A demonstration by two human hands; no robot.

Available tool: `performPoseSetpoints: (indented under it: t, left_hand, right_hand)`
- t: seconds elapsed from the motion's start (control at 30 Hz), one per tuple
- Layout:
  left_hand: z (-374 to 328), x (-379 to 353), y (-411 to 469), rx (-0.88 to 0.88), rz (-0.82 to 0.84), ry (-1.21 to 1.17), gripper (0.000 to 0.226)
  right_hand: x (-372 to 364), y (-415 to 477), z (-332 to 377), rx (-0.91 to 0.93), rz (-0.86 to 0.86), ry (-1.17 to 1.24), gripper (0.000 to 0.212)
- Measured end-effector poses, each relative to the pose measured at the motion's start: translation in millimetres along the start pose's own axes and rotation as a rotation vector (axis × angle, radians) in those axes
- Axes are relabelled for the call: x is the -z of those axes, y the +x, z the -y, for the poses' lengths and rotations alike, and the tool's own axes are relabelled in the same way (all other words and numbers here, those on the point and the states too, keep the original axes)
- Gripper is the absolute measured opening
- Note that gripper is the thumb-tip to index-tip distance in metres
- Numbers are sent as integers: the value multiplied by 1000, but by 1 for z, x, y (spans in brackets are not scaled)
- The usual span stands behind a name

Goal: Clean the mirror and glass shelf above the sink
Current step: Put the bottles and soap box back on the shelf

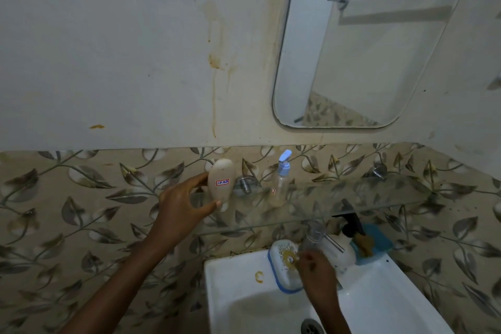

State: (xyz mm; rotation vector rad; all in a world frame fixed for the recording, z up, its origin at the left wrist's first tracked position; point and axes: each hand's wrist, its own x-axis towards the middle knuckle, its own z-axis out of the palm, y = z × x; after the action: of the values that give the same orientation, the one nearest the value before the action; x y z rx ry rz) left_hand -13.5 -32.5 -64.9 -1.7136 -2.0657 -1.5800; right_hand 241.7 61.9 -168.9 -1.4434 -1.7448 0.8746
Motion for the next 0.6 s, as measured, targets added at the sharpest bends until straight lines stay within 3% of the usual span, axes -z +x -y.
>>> performPoseSetpoints:
  t: [0.07,0.13,0.2,0.43,0.6]
  left_hand:
    - [-3,1,-2,26,-14,-20,66]
    - [-5,3,-3,37,-21,-30,67]
    - [-4,5,-5,21,-27,-28,66]
    - [-7,14,-12,23,-29,-46,67]
    - [-7,9,-10,17,-22,-51,65]
  right_hand:
    - [-32,11,-35,-127,190,-184,62]
    - [-50,20,-57,-189,178,-454,77]
    - [-56,21,-61,-197,134,-548,88]
    - [-48,17,-48,-291,60,-343,94]
    - [24,-6,-20,-249,35,-200,90]
